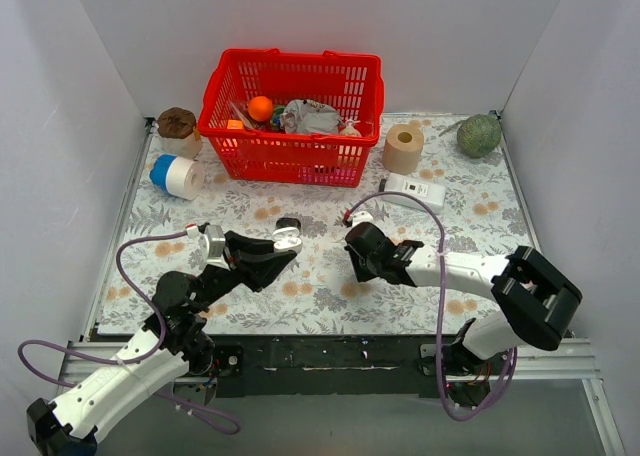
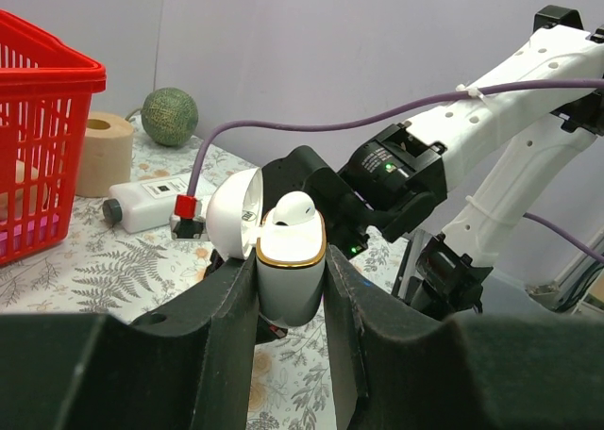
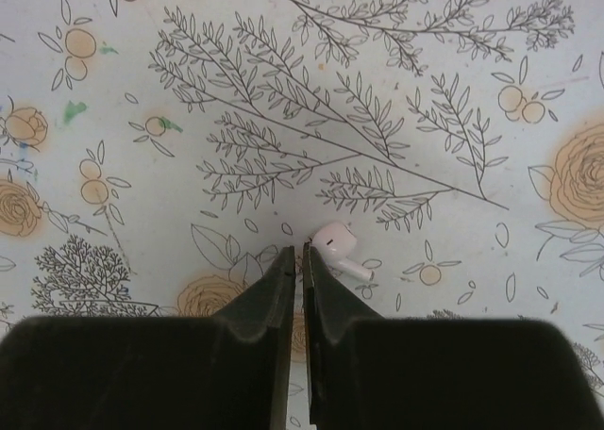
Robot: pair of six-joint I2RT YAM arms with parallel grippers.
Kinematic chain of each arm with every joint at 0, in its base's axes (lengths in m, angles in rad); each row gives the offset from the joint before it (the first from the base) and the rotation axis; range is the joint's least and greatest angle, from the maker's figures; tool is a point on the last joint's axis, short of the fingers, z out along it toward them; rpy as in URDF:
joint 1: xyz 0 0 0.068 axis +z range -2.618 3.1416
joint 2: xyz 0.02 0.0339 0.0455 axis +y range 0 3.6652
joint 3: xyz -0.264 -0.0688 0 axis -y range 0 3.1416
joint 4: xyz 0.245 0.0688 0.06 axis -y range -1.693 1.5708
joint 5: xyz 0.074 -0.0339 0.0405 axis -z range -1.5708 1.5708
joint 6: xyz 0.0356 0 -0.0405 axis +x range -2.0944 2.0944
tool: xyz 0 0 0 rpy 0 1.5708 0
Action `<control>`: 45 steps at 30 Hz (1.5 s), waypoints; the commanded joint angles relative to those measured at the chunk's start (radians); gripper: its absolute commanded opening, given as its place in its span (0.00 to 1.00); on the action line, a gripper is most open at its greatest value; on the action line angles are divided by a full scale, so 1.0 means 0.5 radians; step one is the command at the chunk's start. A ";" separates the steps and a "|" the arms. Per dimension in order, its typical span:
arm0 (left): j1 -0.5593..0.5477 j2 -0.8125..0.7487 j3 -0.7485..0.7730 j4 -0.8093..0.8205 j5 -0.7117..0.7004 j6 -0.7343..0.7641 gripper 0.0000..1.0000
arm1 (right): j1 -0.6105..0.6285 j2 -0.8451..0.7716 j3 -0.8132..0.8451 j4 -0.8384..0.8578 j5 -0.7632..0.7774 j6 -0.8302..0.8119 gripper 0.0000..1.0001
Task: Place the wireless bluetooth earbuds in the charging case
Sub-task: Pick up the earbud from the center of the board.
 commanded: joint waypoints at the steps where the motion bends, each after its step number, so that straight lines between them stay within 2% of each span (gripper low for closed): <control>1: -0.006 -0.003 -0.033 0.017 -0.036 0.011 0.00 | -0.065 0.126 0.156 0.086 -0.092 -0.073 0.14; 4: -0.006 0.009 -0.040 0.029 -0.036 0.008 0.00 | -0.099 0.136 0.220 0.126 -0.111 -0.116 0.16; 7: -0.006 0.021 -0.040 0.048 -0.042 0.011 0.00 | -0.124 0.060 0.242 0.135 -0.099 -0.150 0.24; 8: -0.006 0.027 -0.040 0.051 -0.042 0.014 0.00 | -0.133 0.032 0.239 0.144 -0.090 -0.156 0.30; 11: -0.006 0.037 -0.033 0.063 -0.042 0.017 0.00 | -0.185 -0.082 0.193 0.132 -0.086 -0.180 0.40; 13: -0.006 0.043 -0.036 0.069 -0.039 0.017 0.00 | -0.259 -0.112 0.141 0.153 -0.218 -0.257 0.47; 17: -0.006 0.037 -0.061 0.078 -0.027 0.011 0.00 | -0.286 -0.042 0.177 0.047 -0.417 -0.441 0.56; 30: -0.006 -0.025 -0.061 0.026 -0.048 0.014 0.00 | -0.283 0.093 0.180 -0.067 -0.531 -0.668 0.56; 45: -0.006 -0.040 -0.049 -0.017 -0.033 0.020 0.00 | -0.280 0.167 0.150 -0.095 -0.537 -0.674 0.44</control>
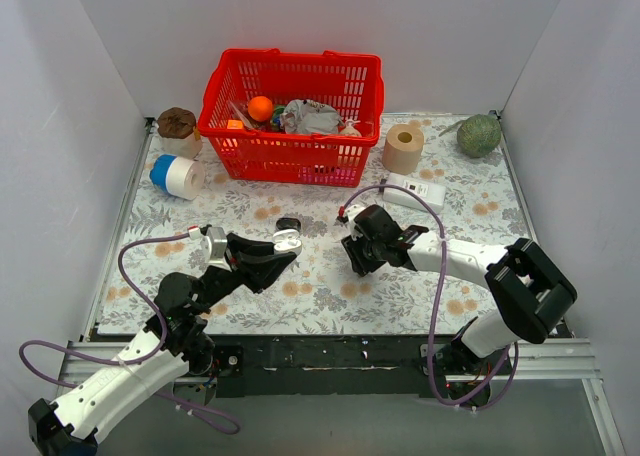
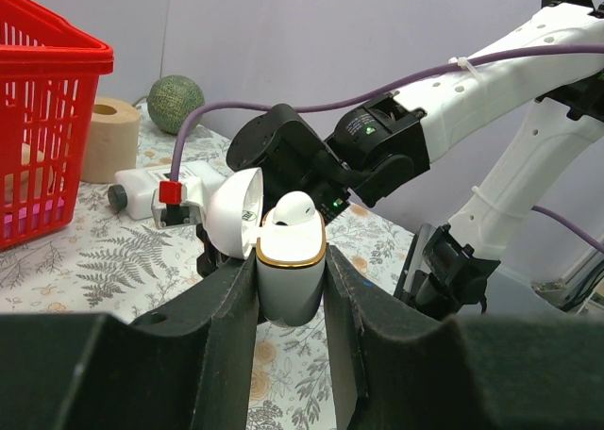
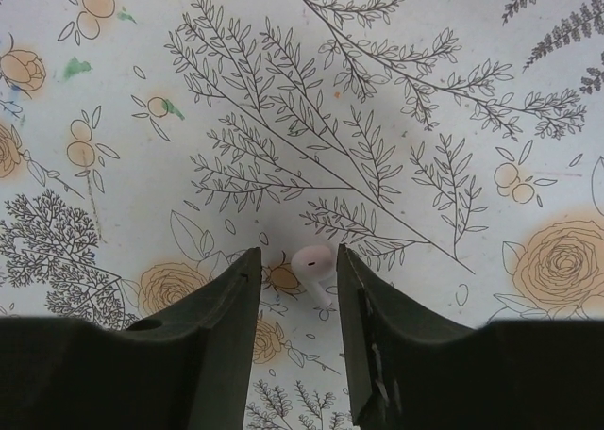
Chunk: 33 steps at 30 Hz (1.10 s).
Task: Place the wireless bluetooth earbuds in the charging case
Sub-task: Pick up the earbud from the center of the board.
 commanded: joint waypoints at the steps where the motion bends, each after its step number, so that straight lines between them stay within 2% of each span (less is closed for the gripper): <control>1: -0.006 -0.013 0.014 -0.007 -0.009 0.021 0.00 | 0.010 0.040 -0.011 -0.038 -0.019 -0.029 0.43; 11: -0.006 -0.010 0.014 -0.001 -0.003 0.011 0.00 | 0.007 0.037 -0.048 -0.038 -0.019 0.020 0.33; 18: -0.006 -0.010 0.008 0.000 0.000 -0.004 0.00 | 0.007 -0.009 -0.088 0.075 -0.031 0.314 0.20; 21: -0.006 -0.016 0.008 -0.004 -0.012 -0.007 0.00 | 0.004 -0.046 -0.131 0.176 -0.095 0.575 0.18; 24: -0.006 -0.020 0.005 -0.001 -0.012 -0.010 0.00 | 0.001 -0.070 -0.171 0.272 -0.117 0.830 0.26; 26: -0.006 -0.020 0.008 -0.004 -0.012 -0.013 0.00 | 0.004 -0.071 -0.168 0.291 -0.123 0.906 0.37; 28: -0.006 -0.020 0.011 -0.007 -0.012 -0.007 0.00 | 0.004 -0.070 -0.137 0.233 -0.089 0.901 0.46; 33: -0.006 -0.020 0.011 -0.001 -0.006 0.002 0.00 | 0.004 -0.150 -0.082 0.119 0.012 0.705 0.58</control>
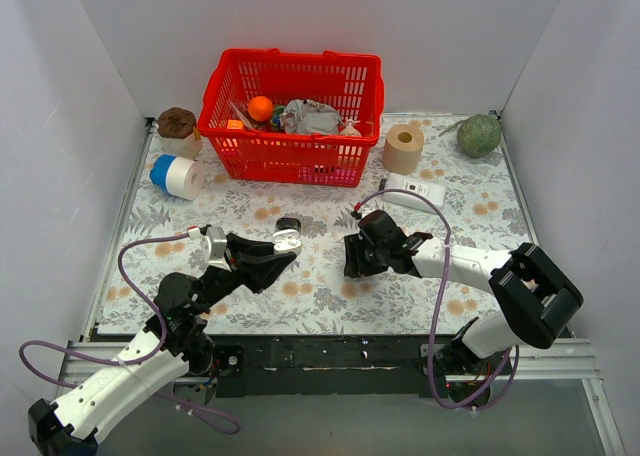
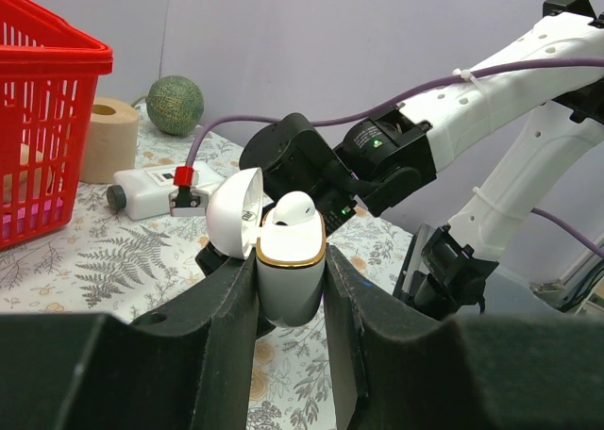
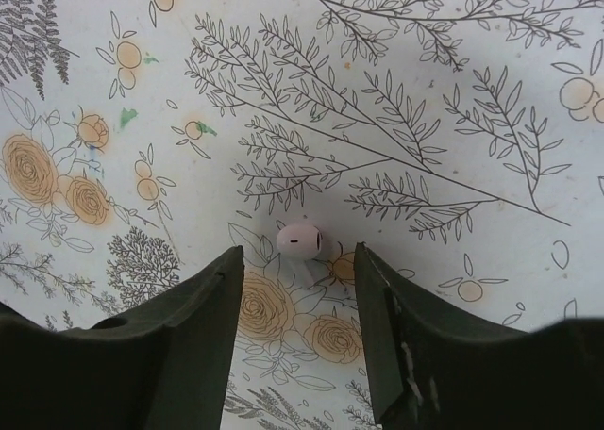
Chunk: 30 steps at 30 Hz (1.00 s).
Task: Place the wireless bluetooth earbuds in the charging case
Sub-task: Pick up the earbud from the center of the board.
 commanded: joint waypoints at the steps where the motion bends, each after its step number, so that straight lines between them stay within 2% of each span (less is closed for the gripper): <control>1: -0.006 -0.019 0.005 0.005 -0.006 0.010 0.00 | 0.005 -0.111 0.067 -0.070 0.079 -0.103 0.59; 5: -0.006 -0.019 -0.005 0.014 -0.006 0.001 0.00 | 0.002 -0.163 0.079 -0.132 0.116 -0.275 0.57; 12: -0.006 -0.037 -0.005 -0.004 -0.012 0.001 0.00 | 0.005 -0.261 -0.071 -0.123 0.248 -0.389 0.17; 17: -0.006 0.003 0.008 0.023 0.003 -0.021 0.00 | 0.002 -0.175 -0.087 -0.046 0.251 -0.414 0.01; 30: -0.006 -0.031 0.029 -0.035 -0.012 -0.009 0.00 | 0.066 -0.089 -0.108 0.052 0.079 -0.334 0.01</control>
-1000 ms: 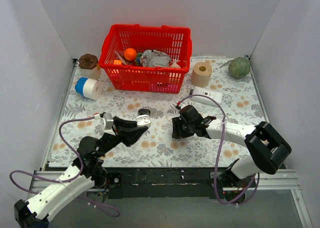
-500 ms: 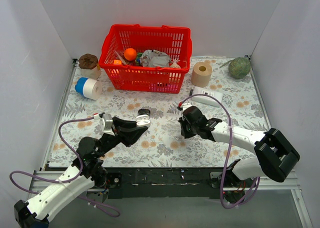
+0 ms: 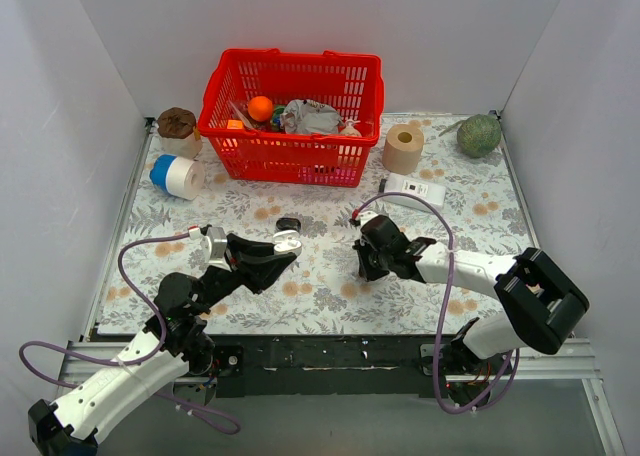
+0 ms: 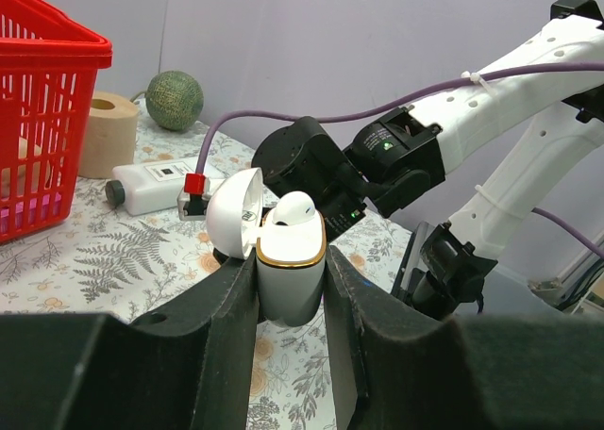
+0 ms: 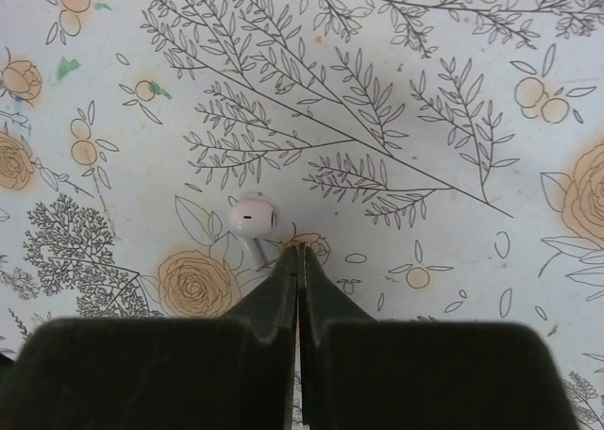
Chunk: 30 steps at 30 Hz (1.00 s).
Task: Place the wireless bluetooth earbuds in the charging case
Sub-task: Pick up the earbud from the center of the board.
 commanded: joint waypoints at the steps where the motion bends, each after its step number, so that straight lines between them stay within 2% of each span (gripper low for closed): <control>1: -0.006 -0.015 0.029 -0.005 -0.010 0.001 0.00 | 0.055 0.009 -0.014 0.079 -0.060 0.038 0.01; 15: -0.006 -0.024 0.020 0.004 0.002 -0.014 0.00 | 0.162 0.006 -0.005 0.036 -0.038 0.152 0.01; 20: -0.006 -0.043 0.020 -0.014 -0.001 -0.011 0.00 | 0.162 -0.119 0.068 -0.117 0.140 0.176 0.01; 23: -0.006 -0.061 0.029 -0.045 -0.007 0.004 0.00 | 0.159 -0.187 0.142 -0.230 0.219 0.180 0.14; 24: -0.006 -0.070 0.029 -0.048 -0.010 0.010 0.00 | 0.159 -0.193 0.200 -0.249 0.229 0.170 0.29; 27: -0.009 -0.079 0.029 -0.051 -0.016 0.007 0.00 | 0.159 -0.178 0.295 -0.271 0.229 0.164 0.50; 30: -0.006 -0.076 0.032 -0.051 -0.019 0.004 0.00 | 0.159 -0.062 0.409 -0.301 0.198 0.161 0.62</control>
